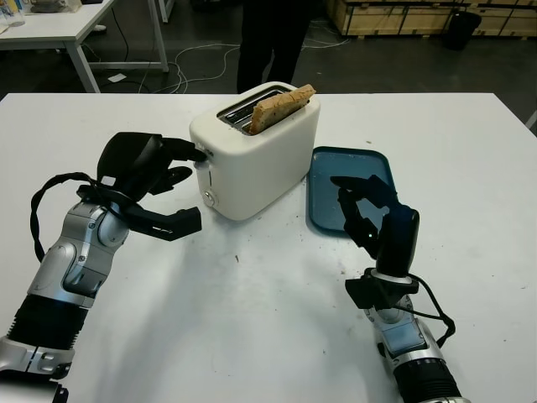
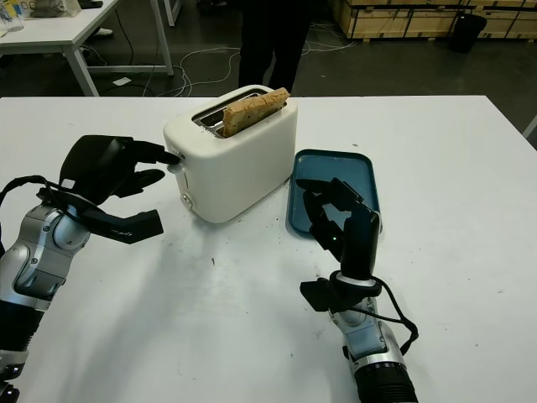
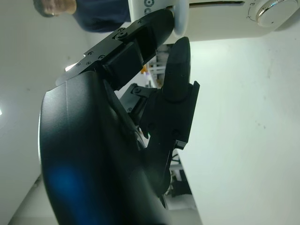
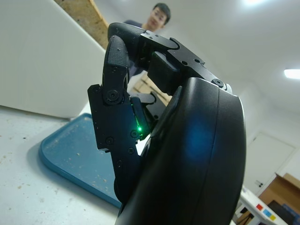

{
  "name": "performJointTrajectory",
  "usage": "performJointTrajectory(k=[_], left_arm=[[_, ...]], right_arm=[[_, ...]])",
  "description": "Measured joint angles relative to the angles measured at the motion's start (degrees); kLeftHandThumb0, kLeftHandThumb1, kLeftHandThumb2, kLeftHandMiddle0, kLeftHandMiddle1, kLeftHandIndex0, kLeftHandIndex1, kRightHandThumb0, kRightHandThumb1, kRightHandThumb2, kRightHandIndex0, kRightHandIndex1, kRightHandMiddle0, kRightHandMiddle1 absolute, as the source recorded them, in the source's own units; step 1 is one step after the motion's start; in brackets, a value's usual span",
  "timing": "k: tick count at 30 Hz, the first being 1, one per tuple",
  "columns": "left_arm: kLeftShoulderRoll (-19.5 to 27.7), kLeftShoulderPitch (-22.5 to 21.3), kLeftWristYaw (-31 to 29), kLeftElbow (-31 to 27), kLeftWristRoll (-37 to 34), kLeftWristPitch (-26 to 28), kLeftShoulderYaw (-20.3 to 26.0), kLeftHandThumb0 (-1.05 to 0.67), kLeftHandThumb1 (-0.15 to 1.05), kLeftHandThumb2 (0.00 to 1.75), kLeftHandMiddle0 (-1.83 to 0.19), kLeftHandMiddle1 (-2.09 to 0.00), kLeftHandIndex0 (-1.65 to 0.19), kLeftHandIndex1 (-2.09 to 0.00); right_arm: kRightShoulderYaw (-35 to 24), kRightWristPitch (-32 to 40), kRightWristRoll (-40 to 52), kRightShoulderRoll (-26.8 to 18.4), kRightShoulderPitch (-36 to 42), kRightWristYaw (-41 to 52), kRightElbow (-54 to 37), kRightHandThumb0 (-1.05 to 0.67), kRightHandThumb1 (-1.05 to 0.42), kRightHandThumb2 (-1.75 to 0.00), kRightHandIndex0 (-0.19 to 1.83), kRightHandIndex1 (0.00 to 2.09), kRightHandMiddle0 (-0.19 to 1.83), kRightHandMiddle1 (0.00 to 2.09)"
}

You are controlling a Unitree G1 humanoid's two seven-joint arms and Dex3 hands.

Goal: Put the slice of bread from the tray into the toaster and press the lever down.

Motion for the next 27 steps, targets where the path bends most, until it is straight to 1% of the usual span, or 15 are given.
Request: performJointTrajectory(k=[1,2,5,7,10,14,22,23,25,26,27], left_arm=[[0.16,-0.05,-0.15,0.0,0.0,0.01,-0.1,-0.23,0.9,0.23,-0.77,-1.74,-0.99,-0.05],[0.35,-0.12,-0.42,-0.02,0.0,0.04,-0.17,-0.23,0.86,0.3,-0.76,-1.74,-0.98,-0.04],[0.94,-0.45,-1.15,-0.12,0.01,0.05,-0.46,-0.24,0.71,0.59,-0.75,-1.74,-1.0,-0.03],[1.2,-0.56,-1.4,-0.19,0.01,0.03,-0.57,-0.25,0.66,0.69,-0.75,-1.74,-1.01,-0.03],[1.37,-0.76,-1.64,-0.22,0.01,0.03,-0.74,-0.25,0.61,0.78,-0.76,-1.74,-1.01,-0.02],[1.61,-0.87,-1.76,-0.39,0.03,0.02,-1.09,-0.24,0.58,0.81,-0.77,-1.75,-1.01,-0.02],[1.94,-0.82,-2.82,-0.81,0.05,0.23,-2.06,-0.22,0.57,0.82,-0.76,-1.73,-1.01,-0.01],[1.47,-0.46,-3.4,-0.81,0.0,0.84,-2.73,-0.21,0.6,0.73,-0.77,-1.67,-1.0,-0.01],[-1.15,1.06,-4.14,-0.09,0.04,3.82,-4.62,-0.22,0.66,0.67,-0.75,-1.66,-0.98,0.0],[-2.99,2.04,-4.21,1.08,0.7,6.07,-6.17,-0.24,0.71,0.63,-0.72,-1.5,-0.95,0.0],[-5.65,2.91,-2.49,2.61,1.25,8.17,-7.01,-0.25,0.74,0.61,-0.74,-1.07,-0.96,-0.01]], right_arm=[[0.0,-0.07,0.0,-0.04,0.0,-0.01,0.0,-0.4,-0.92,-0.29,0.84,1.4,0.89,0.7],[0.0,-0.16,0.0,-0.09,0.0,-0.02,0.01,-0.41,-0.92,-0.29,0.84,1.42,0.89,0.7],[0.0,-0.17,0.0,-0.14,0.0,-0.04,0.0,-0.42,-0.92,-0.29,0.83,1.46,0.88,0.73],[0.0,-0.24,0.02,-0.14,-0.01,-0.04,0.01,-0.42,-0.92,-0.29,0.83,1.48,0.87,0.74],[0.01,-0.66,0.28,-0.14,-0.01,-0.04,0.03,-0.42,-0.92,-0.28,0.83,1.49,0.87,0.75],[0.0,-0.66,0.27,-0.14,-0.02,-0.13,0.03,-0.42,-0.92,-0.28,0.82,1.48,0.86,0.76],[-0.19,-0.68,0.27,-0.61,-0.02,-0.17,0.03,-0.42,-0.92,-0.27,0.82,1.47,0.85,0.78],[-0.25,-0.68,0.27,-0.72,-0.02,-0.23,0.02,-0.41,-0.92,-0.26,0.82,1.47,0.85,0.79],[-0.43,-0.68,0.27,-0.88,0.01,-0.27,0.0,-0.41,-0.92,-0.26,0.82,1.46,0.85,0.79],[-0.48,-0.7,0.27,-0.97,0.06,-0.28,-0.05,-0.41,-0.92,-0.26,0.82,1.47,0.85,0.8],[-0.7,-0.72,0.29,-1.25,0.3,-0.31,-0.06,-0.41,-0.92,-0.27,0.82,1.47,0.84,0.81]])
